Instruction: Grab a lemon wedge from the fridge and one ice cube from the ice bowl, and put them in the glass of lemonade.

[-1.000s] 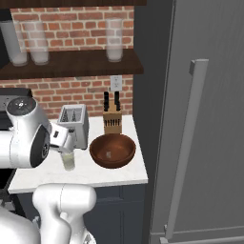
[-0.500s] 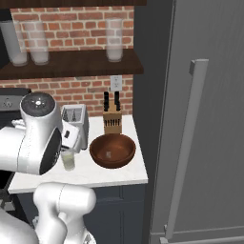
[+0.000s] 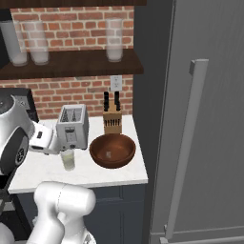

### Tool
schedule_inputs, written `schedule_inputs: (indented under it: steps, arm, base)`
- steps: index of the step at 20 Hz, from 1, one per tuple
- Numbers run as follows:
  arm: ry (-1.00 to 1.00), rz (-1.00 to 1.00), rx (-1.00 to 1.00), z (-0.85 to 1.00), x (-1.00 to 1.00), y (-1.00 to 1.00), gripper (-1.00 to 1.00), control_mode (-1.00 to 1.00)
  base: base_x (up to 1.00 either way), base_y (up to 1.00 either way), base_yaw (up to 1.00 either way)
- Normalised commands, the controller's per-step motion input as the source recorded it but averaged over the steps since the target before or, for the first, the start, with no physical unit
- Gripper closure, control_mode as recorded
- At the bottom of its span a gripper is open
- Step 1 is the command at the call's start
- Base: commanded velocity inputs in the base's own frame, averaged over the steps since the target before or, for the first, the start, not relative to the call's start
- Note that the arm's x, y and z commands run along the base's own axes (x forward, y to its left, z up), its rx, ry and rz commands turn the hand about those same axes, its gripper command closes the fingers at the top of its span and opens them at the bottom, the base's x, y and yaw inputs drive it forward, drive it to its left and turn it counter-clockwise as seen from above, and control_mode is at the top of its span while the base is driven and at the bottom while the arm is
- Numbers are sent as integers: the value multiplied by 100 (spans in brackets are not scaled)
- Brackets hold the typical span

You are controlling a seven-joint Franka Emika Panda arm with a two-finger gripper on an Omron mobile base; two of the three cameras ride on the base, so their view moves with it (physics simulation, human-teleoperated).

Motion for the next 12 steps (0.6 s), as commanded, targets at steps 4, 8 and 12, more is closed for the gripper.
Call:
schedule_inputs:
  steps: [4,8,12]
  arm:
    - [3,0,-11,-8,0,13,-100,-100]
    - [1,1,0,0,0,-22,-100,-100]
    - [0,0,0,0,0,-39,-100,-100]
  base:
    - [0,0,0]
    - [0,0,0]
    - [0,0,0]
